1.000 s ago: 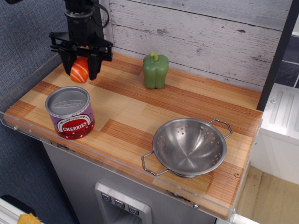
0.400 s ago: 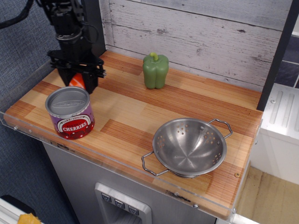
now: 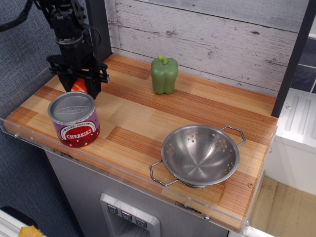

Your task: Place the orange brush just behind the tin

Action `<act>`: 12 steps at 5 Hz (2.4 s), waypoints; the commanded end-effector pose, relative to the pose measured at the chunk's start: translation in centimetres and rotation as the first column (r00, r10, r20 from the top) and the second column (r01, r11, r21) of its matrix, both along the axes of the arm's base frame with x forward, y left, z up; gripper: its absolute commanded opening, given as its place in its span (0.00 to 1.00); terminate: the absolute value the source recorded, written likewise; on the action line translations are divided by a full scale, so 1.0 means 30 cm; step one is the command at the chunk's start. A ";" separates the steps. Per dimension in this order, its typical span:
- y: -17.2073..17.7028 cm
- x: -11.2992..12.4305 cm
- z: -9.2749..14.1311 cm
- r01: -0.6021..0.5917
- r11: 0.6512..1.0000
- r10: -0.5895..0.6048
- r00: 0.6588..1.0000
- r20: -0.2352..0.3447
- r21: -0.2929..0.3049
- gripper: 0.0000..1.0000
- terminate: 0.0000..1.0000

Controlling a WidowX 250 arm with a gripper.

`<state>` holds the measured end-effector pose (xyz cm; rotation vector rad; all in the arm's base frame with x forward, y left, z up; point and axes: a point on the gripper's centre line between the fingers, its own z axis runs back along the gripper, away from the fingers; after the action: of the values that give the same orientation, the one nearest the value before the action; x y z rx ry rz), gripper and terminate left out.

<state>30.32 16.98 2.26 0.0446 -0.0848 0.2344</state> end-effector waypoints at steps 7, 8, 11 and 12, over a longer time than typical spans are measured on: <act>-0.122 0.032 0.338 -0.118 0.988 0.113 0.992 0.061 0.103 1.00 0.00; -0.178 -0.024 0.373 -0.139 0.987 0.135 0.989 0.063 0.074 1.00 0.00; -0.420 -0.103 0.502 -0.077 0.996 0.071 0.990 0.123 0.047 1.00 0.00; -0.526 -0.089 0.530 0.040 0.998 -0.048 0.984 0.169 0.047 1.00 0.00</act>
<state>28.65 1.25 16.98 0.0631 -0.2103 0.1818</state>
